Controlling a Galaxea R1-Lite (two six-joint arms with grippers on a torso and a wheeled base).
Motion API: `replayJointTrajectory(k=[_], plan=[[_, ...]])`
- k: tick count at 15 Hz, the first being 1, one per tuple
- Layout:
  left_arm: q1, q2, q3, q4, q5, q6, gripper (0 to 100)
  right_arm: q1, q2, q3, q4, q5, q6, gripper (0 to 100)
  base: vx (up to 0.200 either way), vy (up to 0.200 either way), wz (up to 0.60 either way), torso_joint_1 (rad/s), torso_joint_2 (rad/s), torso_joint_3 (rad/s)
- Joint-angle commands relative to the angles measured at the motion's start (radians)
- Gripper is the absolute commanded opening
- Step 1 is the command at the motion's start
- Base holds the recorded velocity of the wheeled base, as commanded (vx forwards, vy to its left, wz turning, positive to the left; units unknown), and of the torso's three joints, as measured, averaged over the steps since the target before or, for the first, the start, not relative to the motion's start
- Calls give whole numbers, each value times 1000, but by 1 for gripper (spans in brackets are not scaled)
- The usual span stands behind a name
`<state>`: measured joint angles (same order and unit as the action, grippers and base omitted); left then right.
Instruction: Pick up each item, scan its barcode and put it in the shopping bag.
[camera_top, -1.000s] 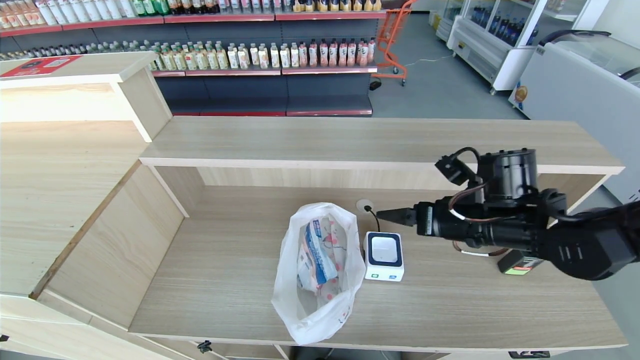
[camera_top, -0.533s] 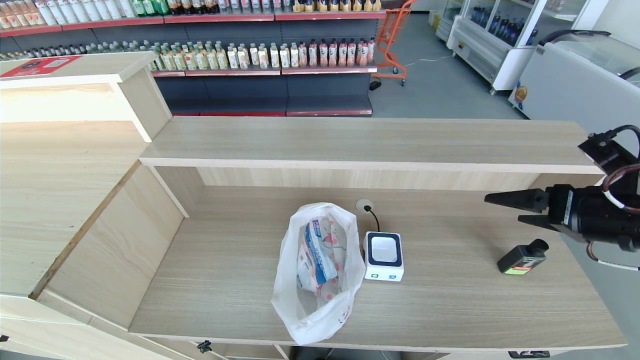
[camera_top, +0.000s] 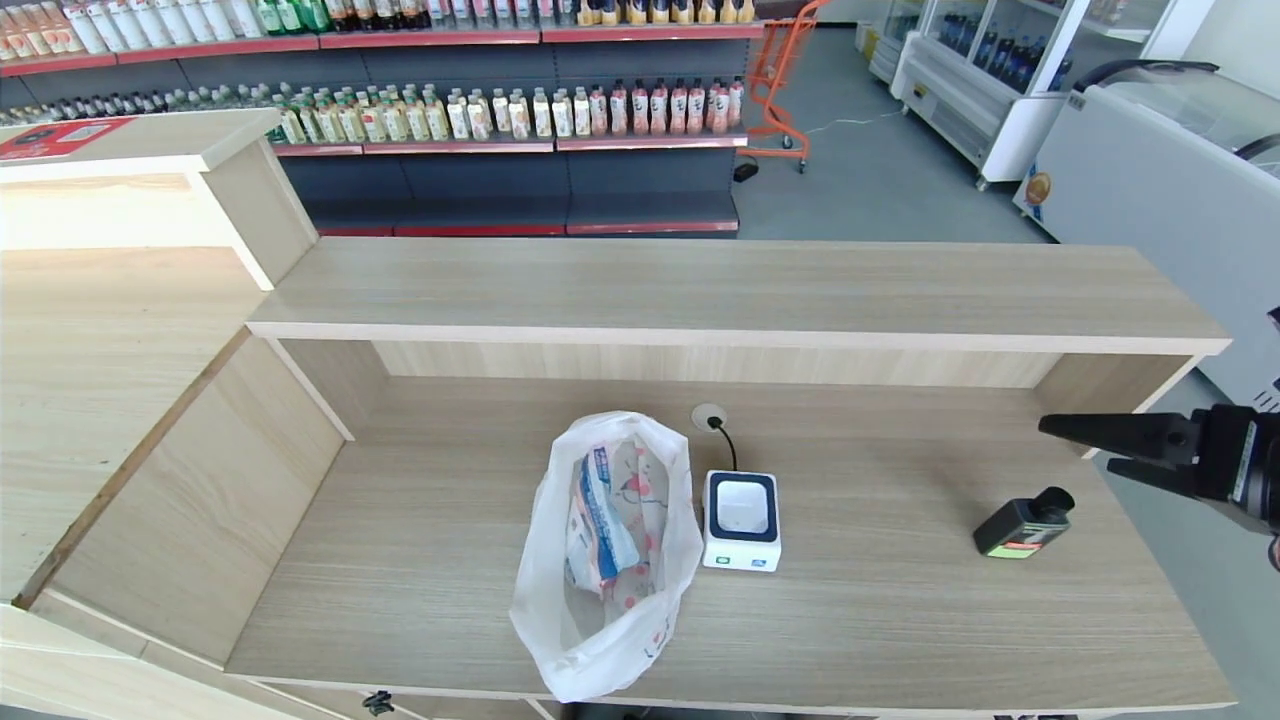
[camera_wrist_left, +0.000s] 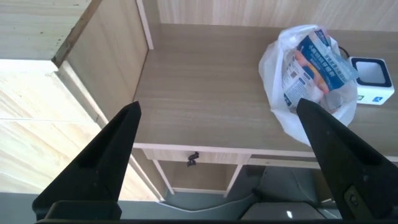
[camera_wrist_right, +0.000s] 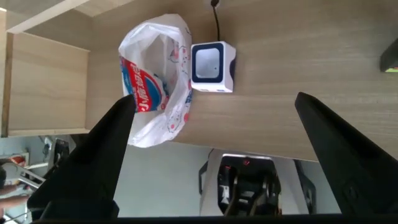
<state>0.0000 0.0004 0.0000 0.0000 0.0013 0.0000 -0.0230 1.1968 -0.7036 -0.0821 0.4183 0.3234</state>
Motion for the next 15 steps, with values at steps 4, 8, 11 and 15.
replayJointTrajectory(k=[4,8,11,15], plan=[[0,1,0,0,0,-2,100,-5,-6,12,1,0,0,100,0,-100,0,0,0,2],[0,1,0,0,0,-3,100,-6,0,53,1,0,0,100,-150,0,0,3,2,1],[0,1,0,0,0,0,100,-6,9,65,1,0,-1,100,-200,0,0,2,9,2],[0,1,0,0,0,-6,100,-32,64,64,39,-6,-86,100,-50,0,0,-1,-1,2]])
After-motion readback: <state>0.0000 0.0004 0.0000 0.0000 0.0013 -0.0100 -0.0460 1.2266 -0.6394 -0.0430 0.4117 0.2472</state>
